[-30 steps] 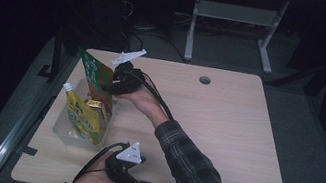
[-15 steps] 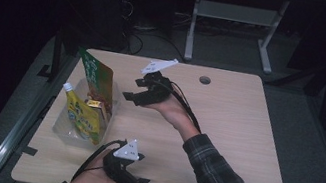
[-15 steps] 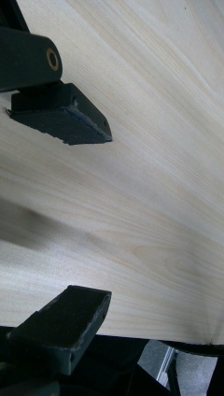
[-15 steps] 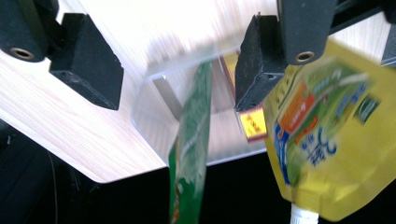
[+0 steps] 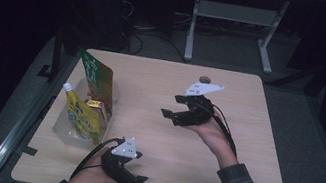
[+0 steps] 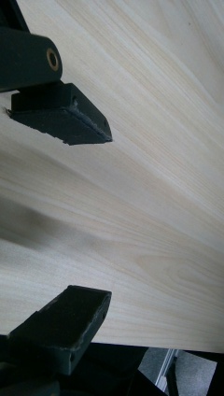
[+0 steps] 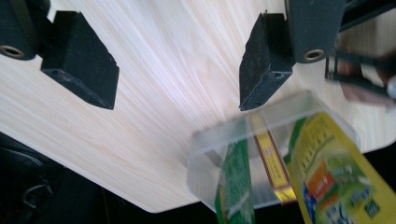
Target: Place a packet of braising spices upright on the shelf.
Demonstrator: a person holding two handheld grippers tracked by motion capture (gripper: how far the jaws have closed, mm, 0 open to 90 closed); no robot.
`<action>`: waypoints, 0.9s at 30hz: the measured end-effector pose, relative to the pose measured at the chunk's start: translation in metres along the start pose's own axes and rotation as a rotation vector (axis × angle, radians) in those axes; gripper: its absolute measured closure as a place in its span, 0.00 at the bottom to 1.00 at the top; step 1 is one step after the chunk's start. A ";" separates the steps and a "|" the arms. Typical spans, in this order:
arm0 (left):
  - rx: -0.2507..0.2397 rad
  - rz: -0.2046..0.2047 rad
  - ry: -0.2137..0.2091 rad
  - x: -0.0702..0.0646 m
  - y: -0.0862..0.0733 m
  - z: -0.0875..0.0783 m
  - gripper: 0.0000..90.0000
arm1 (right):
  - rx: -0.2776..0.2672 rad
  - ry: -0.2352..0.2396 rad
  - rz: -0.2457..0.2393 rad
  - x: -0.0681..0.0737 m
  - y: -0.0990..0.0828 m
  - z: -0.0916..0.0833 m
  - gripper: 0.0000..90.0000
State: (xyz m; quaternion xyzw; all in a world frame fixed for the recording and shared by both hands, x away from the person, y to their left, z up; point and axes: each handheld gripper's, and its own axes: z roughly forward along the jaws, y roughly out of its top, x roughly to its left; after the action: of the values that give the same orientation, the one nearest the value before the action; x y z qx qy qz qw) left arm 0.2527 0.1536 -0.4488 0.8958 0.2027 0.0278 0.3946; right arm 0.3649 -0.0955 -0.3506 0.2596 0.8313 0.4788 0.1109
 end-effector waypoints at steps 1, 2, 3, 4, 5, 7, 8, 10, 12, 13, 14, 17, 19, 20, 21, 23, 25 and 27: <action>0.000 -0.006 0.000 0.000 0.000 0.000 0.21 | 0.001 -0.002 0.008 0.000 -0.006 -0.005 0.31; 0.004 -0.001 0.001 0.001 0.000 -0.001 0.21 | 0.001 -0.008 0.017 0.000 -0.012 -0.009 0.30; -0.009 -0.007 0.001 0.001 0.000 0.000 0.21 | 0.005 -0.009 0.025 0.000 -0.017 -0.013 0.29; -0.007 -0.003 0.002 0.001 0.000 -0.001 0.21 | 0.008 -0.011 0.027 0.000 -0.024 -0.018 0.29; -0.009 -0.005 0.005 0.001 -0.001 -0.001 0.21 | 0.009 -0.013 0.034 0.001 -0.031 -0.022 0.29; 0.000 -0.007 0.004 0.003 -0.001 -0.002 0.22 | 0.016 -0.020 0.045 0.002 -0.044 -0.029 0.28; 0.001 -0.010 0.005 0.003 -0.001 -0.002 0.22 | 0.021 -0.027 0.042 0.003 -0.050 -0.033 0.28; -0.004 -0.010 0.009 0.004 -0.002 -0.002 0.22 | 0.033 -0.037 0.045 0.005 -0.063 -0.039 0.28; -0.006 -0.007 0.009 0.005 -0.002 -0.002 0.22 | 0.048 -0.048 0.048 0.008 -0.074 -0.045 0.27; -0.008 -0.009 0.011 0.005 -0.002 -0.002 0.22 | 0.057 -0.059 0.048 0.010 -0.079 -0.048 0.27; -0.007 -0.008 0.012 0.005 -0.003 -0.002 0.22 | 0.067 -0.067 0.050 0.013 -0.085 -0.051 0.27; 0.000 -0.012 0.013 0.006 -0.003 -0.002 0.22 | 0.086 -0.079 0.049 0.018 -0.101 -0.057 0.27; 0.010 -0.007 0.016 0.008 -0.004 -0.003 0.22 | 0.109 -0.087 0.056 0.022 -0.111 -0.061 0.26; 0.007 -0.007 0.019 0.008 -0.004 -0.003 0.22 | 0.119 -0.090 0.053 0.023 -0.117 -0.062 0.26; 0.010 -0.005 0.020 0.009 -0.005 -0.003 0.22 | 0.129 -0.095 0.048 0.024 -0.121 -0.063 0.25; 0.013 -0.004 0.020 0.009 -0.005 -0.003 0.22 | 0.149 -0.103 0.049 0.026 -0.130 -0.064 0.24; 0.016 -0.006 0.021 0.010 -0.005 -0.003 0.22 | 0.159 -0.108 0.058 0.027 -0.135 -0.065 0.23; 0.014 -0.007 0.022 0.011 -0.006 -0.002 0.22 | 0.163 -0.106 0.059 0.028 -0.138 -0.066 0.22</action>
State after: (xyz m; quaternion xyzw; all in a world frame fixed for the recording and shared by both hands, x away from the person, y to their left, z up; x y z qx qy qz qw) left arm 0.2600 0.1626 -0.4524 0.8974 0.2102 0.0352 0.3863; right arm 0.2681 -0.1852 -0.4330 0.3170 0.8525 0.3983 0.1192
